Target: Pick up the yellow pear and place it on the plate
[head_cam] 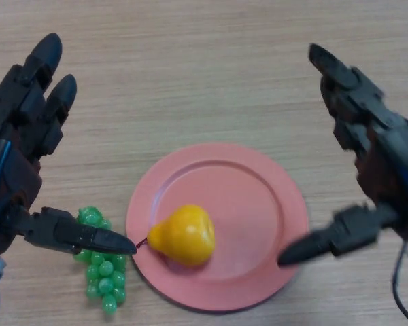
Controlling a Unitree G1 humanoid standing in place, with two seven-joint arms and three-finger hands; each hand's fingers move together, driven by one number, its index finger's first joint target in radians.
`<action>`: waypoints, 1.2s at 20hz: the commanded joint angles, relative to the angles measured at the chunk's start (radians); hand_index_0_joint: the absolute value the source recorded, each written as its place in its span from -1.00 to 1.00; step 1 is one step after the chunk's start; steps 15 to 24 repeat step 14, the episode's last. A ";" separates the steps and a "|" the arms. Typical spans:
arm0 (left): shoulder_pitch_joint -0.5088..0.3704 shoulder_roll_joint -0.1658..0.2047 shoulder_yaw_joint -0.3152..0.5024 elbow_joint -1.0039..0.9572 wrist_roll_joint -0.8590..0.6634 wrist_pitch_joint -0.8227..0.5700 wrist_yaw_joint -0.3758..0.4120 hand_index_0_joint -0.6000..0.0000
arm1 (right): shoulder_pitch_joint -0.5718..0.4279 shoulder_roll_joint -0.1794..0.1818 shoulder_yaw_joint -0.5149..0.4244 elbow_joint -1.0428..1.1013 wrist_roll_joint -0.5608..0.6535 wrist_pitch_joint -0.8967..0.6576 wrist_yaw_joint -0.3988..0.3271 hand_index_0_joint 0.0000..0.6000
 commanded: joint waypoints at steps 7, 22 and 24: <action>-0.012 0.025 0.020 -0.089 0.061 -0.075 -0.037 1.00 | 0.054 -0.019 -0.086 -0.257 0.076 0.068 -0.037 -1.00; -0.033 0.035 0.039 -0.075 0.018 -0.037 -0.028 1.00 | 0.042 -0.017 -0.073 -0.279 0.069 0.127 -0.054 -1.00; -0.033 0.035 0.039 -0.075 0.018 -0.037 -0.028 1.00 | 0.042 -0.017 -0.073 -0.279 0.069 0.127 -0.054 -1.00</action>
